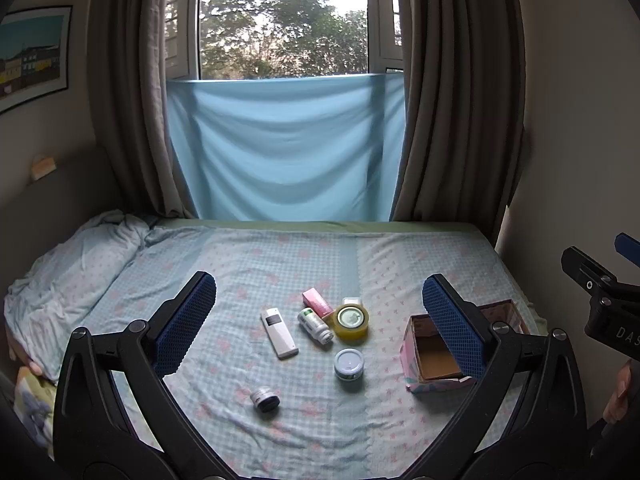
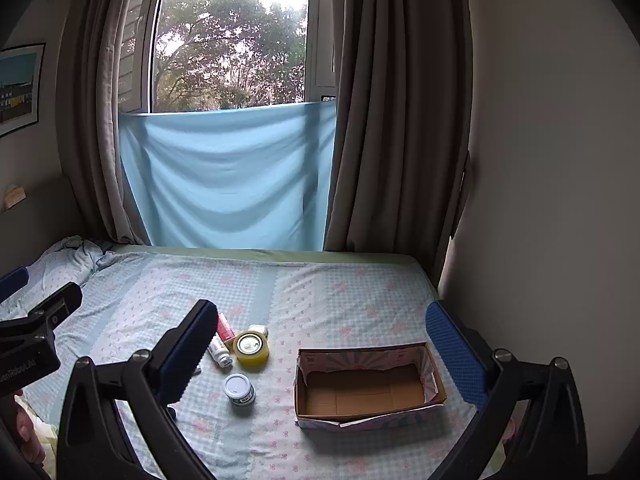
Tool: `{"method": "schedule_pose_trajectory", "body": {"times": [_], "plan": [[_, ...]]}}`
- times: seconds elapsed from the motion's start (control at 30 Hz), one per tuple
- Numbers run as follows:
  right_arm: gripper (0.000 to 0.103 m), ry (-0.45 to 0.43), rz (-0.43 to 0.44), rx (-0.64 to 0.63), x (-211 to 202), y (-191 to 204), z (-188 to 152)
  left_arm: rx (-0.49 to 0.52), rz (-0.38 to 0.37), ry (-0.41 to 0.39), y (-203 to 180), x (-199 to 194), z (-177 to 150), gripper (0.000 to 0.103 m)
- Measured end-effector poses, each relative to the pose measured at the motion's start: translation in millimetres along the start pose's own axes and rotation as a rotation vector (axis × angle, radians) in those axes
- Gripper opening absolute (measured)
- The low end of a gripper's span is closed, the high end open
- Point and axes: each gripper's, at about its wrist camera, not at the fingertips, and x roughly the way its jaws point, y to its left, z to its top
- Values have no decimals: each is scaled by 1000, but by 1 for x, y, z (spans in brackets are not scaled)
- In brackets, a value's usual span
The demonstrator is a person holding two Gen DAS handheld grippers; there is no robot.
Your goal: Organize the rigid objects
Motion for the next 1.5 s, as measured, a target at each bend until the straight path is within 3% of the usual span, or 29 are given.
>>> {"method": "schedule_pose_trajectory", "body": {"times": [0.4,0.43,1.5], "plan": [[103,-6,8,-2,-7,-1,-1,-4,14,-7,-2,-6,1,103],[103,-6,9,-2,-7,-1,-1,-53,124,-7,-2,-7,1,103],[103,-5,2,4,-10,-8,-2,-50,128,-6,-12,-6,0,103]]}}
